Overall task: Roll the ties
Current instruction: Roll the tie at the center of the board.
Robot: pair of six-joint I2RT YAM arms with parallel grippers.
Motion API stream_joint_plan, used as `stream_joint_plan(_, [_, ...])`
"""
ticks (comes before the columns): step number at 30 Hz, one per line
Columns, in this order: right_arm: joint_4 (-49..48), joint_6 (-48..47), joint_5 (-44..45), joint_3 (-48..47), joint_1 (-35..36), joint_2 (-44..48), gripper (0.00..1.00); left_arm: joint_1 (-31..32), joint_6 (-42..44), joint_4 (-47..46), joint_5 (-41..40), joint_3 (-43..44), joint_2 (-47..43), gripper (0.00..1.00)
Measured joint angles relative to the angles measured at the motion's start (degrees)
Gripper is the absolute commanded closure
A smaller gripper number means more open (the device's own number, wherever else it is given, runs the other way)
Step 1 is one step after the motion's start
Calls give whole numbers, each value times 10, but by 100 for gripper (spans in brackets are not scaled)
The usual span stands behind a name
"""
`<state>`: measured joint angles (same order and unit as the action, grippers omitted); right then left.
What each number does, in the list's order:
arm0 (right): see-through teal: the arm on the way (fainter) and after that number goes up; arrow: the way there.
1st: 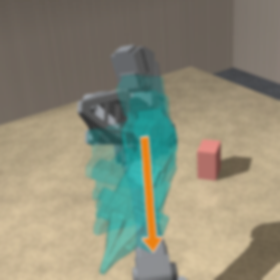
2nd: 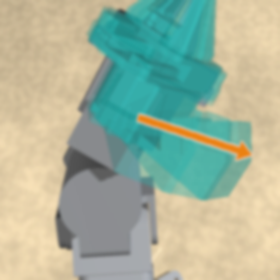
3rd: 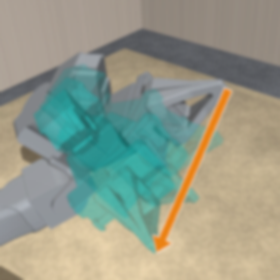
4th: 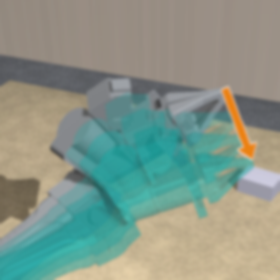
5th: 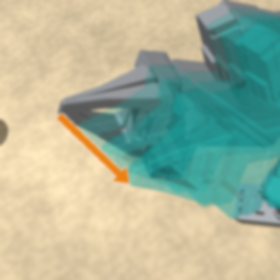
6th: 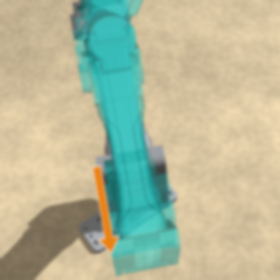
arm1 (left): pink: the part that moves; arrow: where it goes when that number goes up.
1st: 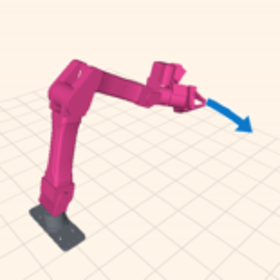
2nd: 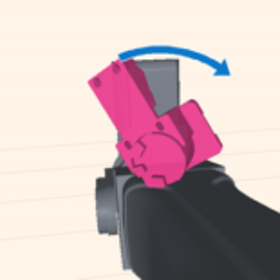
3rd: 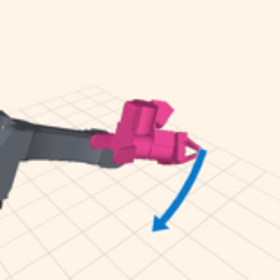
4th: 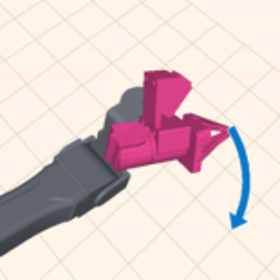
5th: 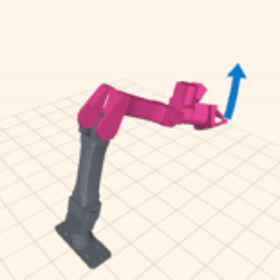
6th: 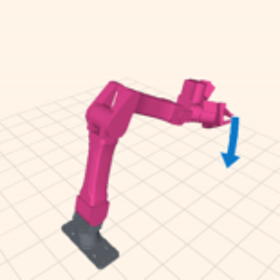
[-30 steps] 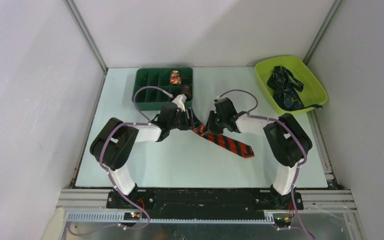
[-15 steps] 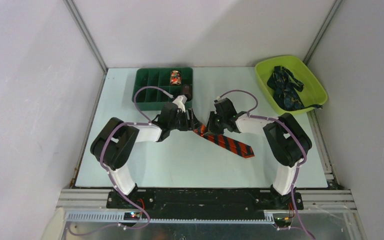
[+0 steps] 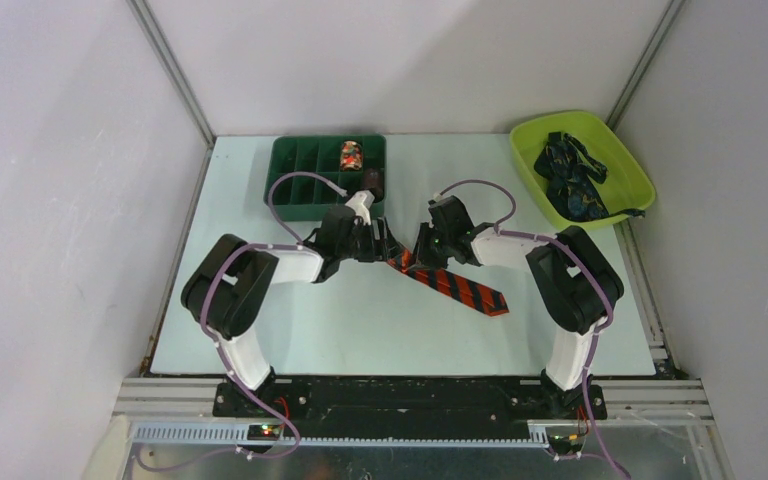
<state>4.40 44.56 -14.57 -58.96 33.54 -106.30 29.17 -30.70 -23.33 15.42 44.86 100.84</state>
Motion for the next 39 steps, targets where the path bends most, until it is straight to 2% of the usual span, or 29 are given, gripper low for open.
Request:
stream_joint_plan(12, [0,0,0,0,0,0,83,-18,18,-7,79,10,31,32])
stream_joint_plan(19, [0,-1,0,0,0,0,83,-23,23,-12,97,11,34,47])
stream_joint_plan(25, [0,-2,0,0,0,0,83,-24,23,-17,107,11,34,54])
stream_joint_plan(33, [-1,-2,-3,0,-4,0,82,-18,23,-23,101,11,34,62])
stream_joint_plan(39, [-1,-16,-4,9,-13,34,79,3,27,8,39,11,11,64])
